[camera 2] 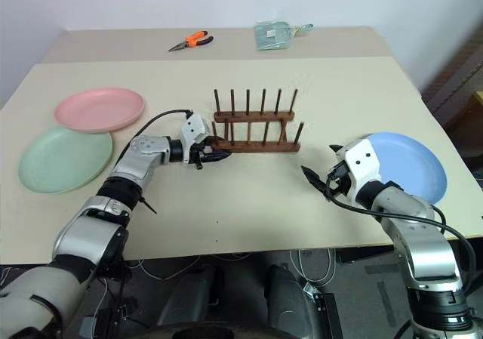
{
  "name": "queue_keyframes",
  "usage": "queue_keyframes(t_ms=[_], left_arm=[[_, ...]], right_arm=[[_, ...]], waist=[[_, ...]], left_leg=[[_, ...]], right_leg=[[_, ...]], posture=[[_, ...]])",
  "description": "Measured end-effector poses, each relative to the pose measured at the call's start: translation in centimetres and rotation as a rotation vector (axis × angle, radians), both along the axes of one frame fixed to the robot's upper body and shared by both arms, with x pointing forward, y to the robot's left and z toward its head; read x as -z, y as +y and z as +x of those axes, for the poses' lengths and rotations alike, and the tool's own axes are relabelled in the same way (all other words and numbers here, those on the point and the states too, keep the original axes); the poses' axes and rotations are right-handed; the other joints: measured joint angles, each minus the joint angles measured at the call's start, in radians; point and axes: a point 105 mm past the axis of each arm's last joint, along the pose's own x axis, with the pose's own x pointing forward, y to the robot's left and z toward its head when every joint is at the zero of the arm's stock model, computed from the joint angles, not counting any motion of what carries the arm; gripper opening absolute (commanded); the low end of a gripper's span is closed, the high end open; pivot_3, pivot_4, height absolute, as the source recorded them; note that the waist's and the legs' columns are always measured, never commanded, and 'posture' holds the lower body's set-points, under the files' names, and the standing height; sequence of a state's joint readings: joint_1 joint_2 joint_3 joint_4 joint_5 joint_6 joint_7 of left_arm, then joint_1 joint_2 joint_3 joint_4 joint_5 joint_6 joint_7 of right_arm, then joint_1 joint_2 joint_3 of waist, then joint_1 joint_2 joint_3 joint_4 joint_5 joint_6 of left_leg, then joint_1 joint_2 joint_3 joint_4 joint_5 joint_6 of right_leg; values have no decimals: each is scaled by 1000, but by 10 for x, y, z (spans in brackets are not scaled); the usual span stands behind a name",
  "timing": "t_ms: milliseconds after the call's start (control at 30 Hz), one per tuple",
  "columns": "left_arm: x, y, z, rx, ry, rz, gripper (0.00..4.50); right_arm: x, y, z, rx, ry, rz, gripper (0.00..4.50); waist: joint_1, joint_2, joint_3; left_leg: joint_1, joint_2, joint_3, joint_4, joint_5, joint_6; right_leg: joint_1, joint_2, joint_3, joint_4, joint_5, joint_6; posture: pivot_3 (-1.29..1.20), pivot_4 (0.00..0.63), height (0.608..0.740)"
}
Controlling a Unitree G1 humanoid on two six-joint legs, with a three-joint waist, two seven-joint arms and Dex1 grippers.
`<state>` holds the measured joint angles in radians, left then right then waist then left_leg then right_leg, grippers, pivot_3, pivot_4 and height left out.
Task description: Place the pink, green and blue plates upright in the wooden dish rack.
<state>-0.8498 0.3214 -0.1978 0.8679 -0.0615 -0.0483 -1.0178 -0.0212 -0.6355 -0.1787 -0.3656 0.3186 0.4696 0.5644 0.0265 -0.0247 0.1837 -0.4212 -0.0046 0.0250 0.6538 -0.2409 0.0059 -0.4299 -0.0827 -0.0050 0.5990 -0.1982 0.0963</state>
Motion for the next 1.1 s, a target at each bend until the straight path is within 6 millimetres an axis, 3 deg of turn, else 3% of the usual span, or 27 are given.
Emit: queue_keyframes(t_ms=[33, 200, 367, 400, 433, 567, 633, 700, 800, 900, 967, 1033, 1100], left_arm=[[-1, 0, 0, -2, -6, -5, 757], [4, 9, -16, 55, -19, 13, 775], [8, 14, -60, 206, 4, 54, 775], [9, 14, -67, 229, 17, 59, 1823], [10, 16, -73, 242, 36, 69, 2073], [10, 20, -83, 254, 50, 109, 4150], [10, 23, -81, 229, 37, 119, 4413], [10, 27, -78, 192, 29, 123, 4500], [9, 50, -83, 118, 49, 137, 3528], [9, 71, -96, 70, 107, 144, 2088], [11, 69, -109, 84, 155, 121, 1033], [14, 59, -121, 114, 204, 87, 60], [18, 44, -126, 116, 240, 41, 60]], right_arm=[[0, 0, 0, 1, -4, -2, 4500], [-3, -2, 6, 3, -26, -14, 4500], [0, -12, 11, 13, -16, -29, 4500], [2, -15, 11, 19, -11, -32, 4500], [2, -17, 12, 20, -9, -37, 4500], [4, -26, 13, 33, -6, -71, 4500], [6, -34, 12, 50, 1, -91, 4500], [7, -41, 9, 55, 16, -105, 3974], [15, -44, -5, 11, 78, -110, 2589], [20, -29, -19, -76, 130, -81, 1066], [23, -17, -24, -135, 156, -73, 22], [25, -2, -28, -197, 173, -73, 0], [31, 13, -29, -240, 184, -72, 0]], waist=[[-1, 0, 0], [-15, 1, -1], [-17, 2, -1], [-17, 2, -1], [-16, 2, -1], [-15, 2, -1], [-14, 2, -1], [-15, 2, -1], [-25, 2, -1], [-43, 4, -2], [-43, 5, -2], [-38, 5, -2], [-31, 4, -3]], left_leg=[[0, 0, 0, 0, 0, 0], [1, 1, -1, 0, 0, 0], [2, 1, -1, -1, 0, 0], [2, 1, -1, 0, 0, 0], [2, 1, -1, 0, 0, 0], [2, 1, 0, 0, 0, 0], [2, 1, 0, 0, 0, 0], [2, 1, 0, 0, 0, 0], [4, 2, 0, -2, -1, 1], [9, 3, 1, -4, -1, 1], [11, 3, 2, -4, -1, 1], [11, 3, 2, -4, -1, 1], [10, 2, 1, -4, -1, 1]], right_leg=[[0, 0, 0, 0, 0, 0], [0, 0, 0, 1, 0, 0], [0, 0, 1, 1, -1, -2], [0, 0, 1, 1, -1, -2], [0, 0, 1, 1, -1, -3], [0, 0, 1, 1, -1, -3], [0, 0, 1, 1, -1, -3], [0, 0, 1, 1, -1, -3], [1, 1, 2, 1, -1, -3], [2, 1, 3, 3, -2, -3], [5, 1, 4, 3, -2, -3], [5, 0, 3, 2, -2, -3], [5, 0, 3, 1, -2, -3]], posture=[[0, 150, 738], [0, 150, 738], [0, 150, 738], [0, 150, 738], [0, 150, 738], [0, 150, 738], [0, 150, 738], [0, 150, 738], [0, 150, 738], [0, 150, 738], [0, 150, 738], [0, 150, 738], [0, 150, 738]])
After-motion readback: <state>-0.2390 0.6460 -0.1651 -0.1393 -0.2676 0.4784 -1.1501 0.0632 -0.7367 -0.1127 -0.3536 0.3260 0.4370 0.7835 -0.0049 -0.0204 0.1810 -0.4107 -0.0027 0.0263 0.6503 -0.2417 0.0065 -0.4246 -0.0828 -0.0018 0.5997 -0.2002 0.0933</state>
